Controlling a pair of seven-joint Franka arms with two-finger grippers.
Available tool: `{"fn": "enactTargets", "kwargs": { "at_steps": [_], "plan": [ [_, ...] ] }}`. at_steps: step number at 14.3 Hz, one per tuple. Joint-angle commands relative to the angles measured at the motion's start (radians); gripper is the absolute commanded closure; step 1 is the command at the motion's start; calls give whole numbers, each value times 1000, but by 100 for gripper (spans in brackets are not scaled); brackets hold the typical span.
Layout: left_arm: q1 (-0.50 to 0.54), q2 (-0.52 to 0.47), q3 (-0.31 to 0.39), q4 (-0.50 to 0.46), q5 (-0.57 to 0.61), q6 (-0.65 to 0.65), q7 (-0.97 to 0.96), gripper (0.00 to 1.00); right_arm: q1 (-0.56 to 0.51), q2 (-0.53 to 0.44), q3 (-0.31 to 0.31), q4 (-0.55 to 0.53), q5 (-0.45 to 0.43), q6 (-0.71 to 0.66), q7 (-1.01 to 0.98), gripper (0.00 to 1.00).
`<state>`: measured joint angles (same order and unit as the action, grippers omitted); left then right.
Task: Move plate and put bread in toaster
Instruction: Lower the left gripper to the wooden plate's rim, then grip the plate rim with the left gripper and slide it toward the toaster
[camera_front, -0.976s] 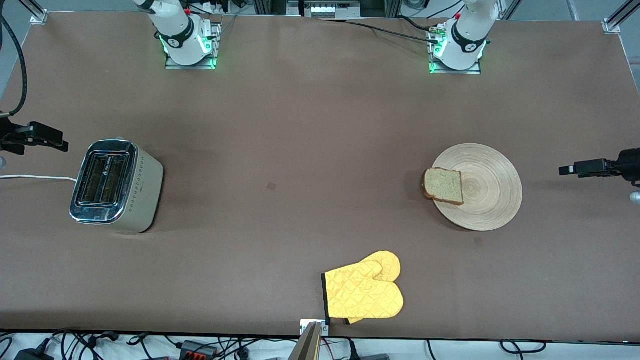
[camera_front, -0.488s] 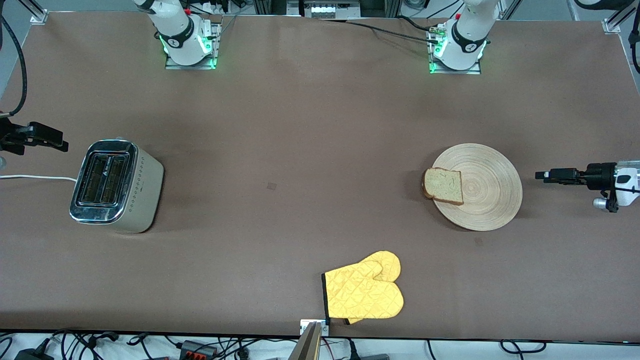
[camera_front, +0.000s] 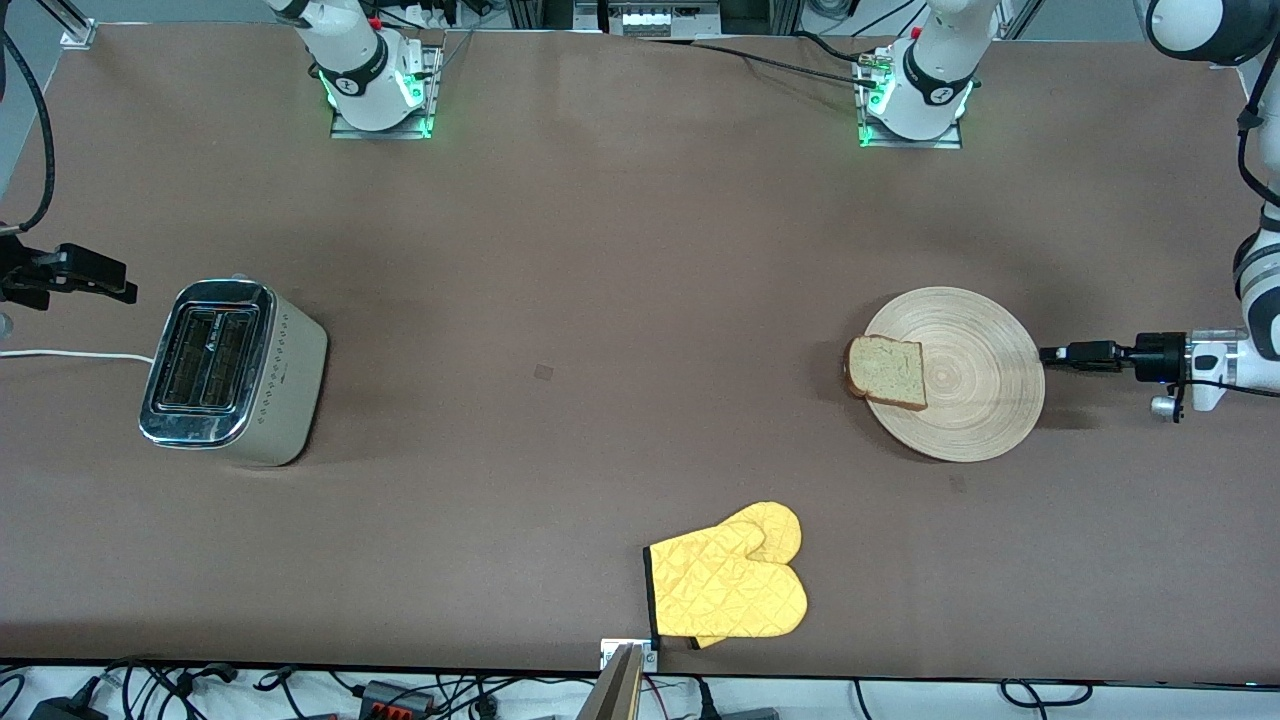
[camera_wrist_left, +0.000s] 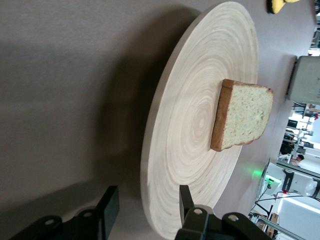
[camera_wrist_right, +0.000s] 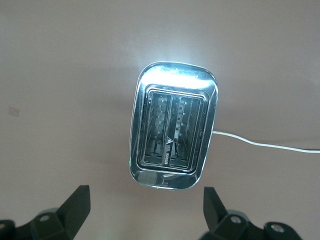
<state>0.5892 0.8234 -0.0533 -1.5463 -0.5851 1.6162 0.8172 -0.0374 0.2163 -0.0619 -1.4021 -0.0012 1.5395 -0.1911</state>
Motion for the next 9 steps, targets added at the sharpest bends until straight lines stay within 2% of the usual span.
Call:
{"fn": "enactTargets", "kwargs": {
  "at_steps": [1,3,4,5,9],
  "plan": [
    [11,51,-8,11,-54,-12,68,65,-1,-5,7,-3,-14,4,7,0],
    [11,63,-8,9,-103,-9,74,73,1,-5,7,-5,-14,2,7,0],
    [9,63,-8,9,-105,-10,74,83,1,-5,7,-3,-14,4,7,0],
    [6,62,-7,11,-105,-10,74,99,-1,-5,7,-5,-14,2,7,0],
    [11,63,-8,12,-113,-12,69,99,-1,-5,7,-3,-14,2,7,0]
  ]
}}
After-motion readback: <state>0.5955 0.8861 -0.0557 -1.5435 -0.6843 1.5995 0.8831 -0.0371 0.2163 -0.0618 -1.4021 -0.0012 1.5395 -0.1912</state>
